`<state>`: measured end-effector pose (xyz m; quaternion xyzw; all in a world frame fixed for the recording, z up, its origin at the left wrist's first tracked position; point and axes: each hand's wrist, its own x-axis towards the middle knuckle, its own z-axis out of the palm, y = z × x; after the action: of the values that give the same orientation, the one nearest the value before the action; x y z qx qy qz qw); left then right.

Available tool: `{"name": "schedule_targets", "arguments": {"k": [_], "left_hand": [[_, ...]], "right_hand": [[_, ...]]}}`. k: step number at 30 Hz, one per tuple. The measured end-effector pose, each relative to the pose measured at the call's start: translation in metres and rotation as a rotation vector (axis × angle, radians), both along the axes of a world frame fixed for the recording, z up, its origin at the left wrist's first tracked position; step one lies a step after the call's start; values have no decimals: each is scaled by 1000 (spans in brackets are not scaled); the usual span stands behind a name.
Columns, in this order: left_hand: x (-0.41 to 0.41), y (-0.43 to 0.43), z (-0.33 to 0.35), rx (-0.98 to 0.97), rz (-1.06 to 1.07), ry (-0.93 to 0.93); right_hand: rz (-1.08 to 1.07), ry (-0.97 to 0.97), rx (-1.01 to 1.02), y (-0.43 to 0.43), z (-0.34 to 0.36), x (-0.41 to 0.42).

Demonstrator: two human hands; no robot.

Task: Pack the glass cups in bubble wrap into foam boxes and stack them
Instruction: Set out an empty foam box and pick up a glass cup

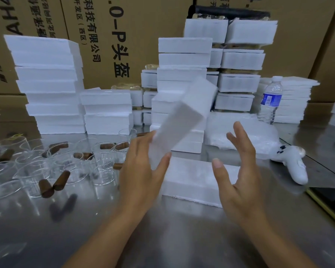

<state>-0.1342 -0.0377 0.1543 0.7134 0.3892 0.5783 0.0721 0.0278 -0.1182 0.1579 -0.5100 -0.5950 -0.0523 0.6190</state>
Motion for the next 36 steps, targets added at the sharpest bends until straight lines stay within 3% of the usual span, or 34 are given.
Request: {"name": "schedule_targets", "arguments": {"k": [6, 14, 18, 27, 36], "left_hand": [[-23, 16, 18, -227, 60, -537], [-62, 42, 20, -315, 192, -939], [-70, 47, 16, -367, 231, -997], [-82, 56, 8, -589, 264, -926], [-75, 48, 10, -501, 291, -1009]], "right_hand": [[-63, 48, -94, 2, -1, 3], [-85, 62, -140, 7, -7, 6], [-114, 52, -142, 7, -8, 6], [-227, -78, -205, 10, -8, 6], [-242, -202, -58, 12, 6, -15]]}}
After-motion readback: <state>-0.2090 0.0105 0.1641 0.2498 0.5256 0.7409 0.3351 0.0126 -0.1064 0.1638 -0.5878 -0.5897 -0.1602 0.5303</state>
